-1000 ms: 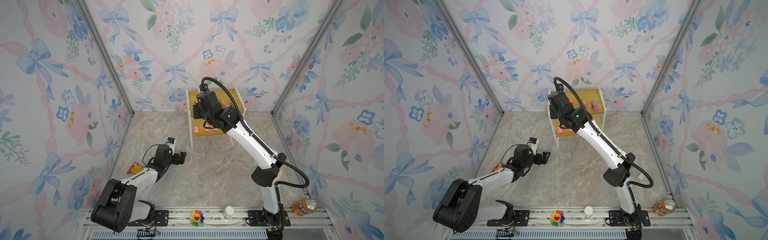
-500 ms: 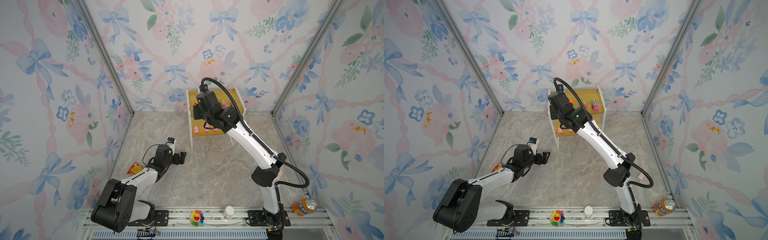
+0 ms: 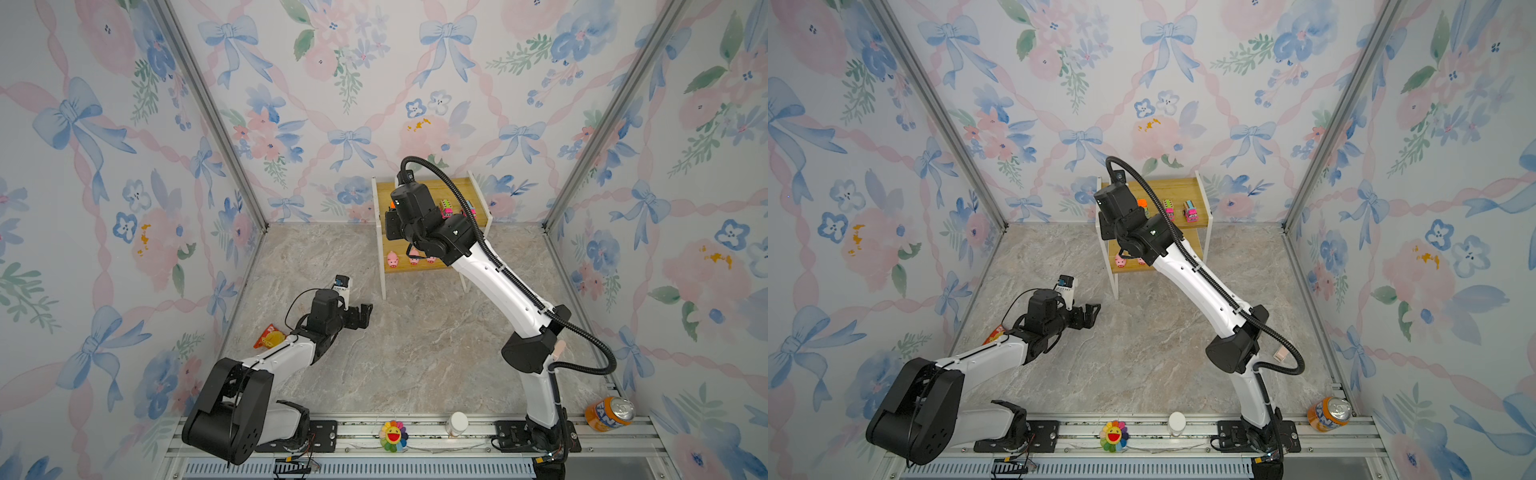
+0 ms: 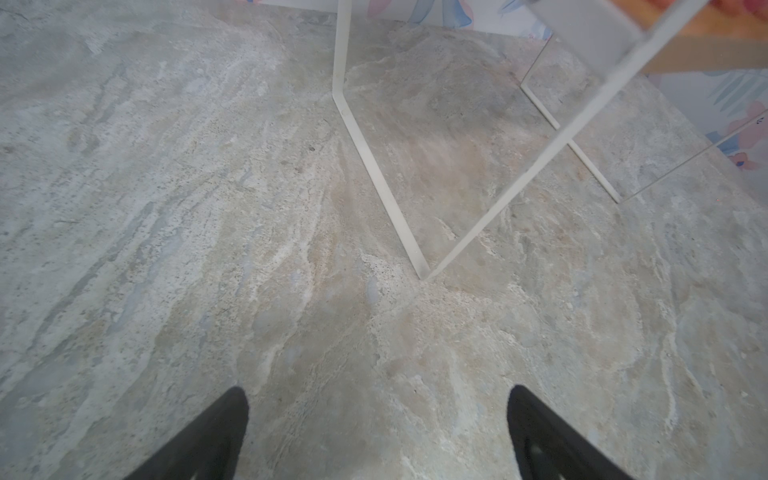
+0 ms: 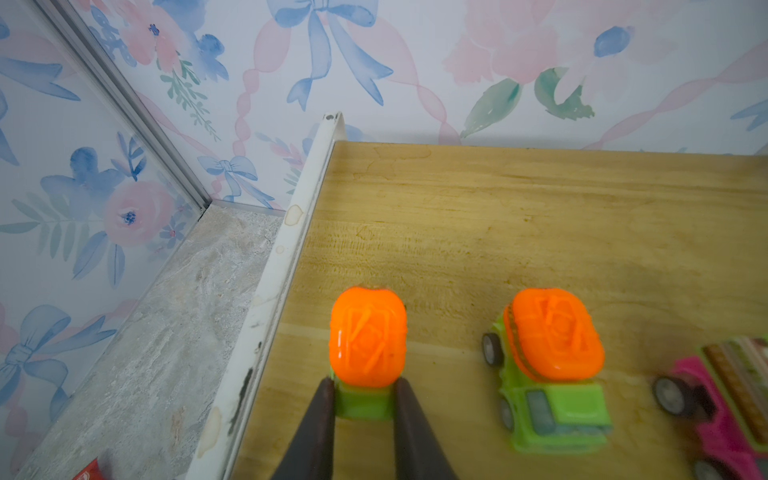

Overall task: Place and organize the plastic toys onto the shelf
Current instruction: 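Lower the truck beside the other orange-topped truck and open the right gripper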

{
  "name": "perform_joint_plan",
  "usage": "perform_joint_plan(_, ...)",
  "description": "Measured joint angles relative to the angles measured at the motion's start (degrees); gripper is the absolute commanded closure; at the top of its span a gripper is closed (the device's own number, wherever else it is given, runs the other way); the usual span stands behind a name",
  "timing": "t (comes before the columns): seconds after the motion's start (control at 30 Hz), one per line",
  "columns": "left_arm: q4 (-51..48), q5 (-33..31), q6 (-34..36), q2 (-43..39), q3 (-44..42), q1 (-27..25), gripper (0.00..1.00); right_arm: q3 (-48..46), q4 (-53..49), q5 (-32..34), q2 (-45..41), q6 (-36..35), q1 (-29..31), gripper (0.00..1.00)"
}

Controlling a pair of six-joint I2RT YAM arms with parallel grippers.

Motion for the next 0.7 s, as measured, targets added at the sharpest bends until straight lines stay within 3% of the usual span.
perform_joint_plan(0.7,0.0,0.0,0.0,-0.02,0.0,0.0,0.02,0.0,0.07,0.0,0.0,-0.07,0.0,0.68)
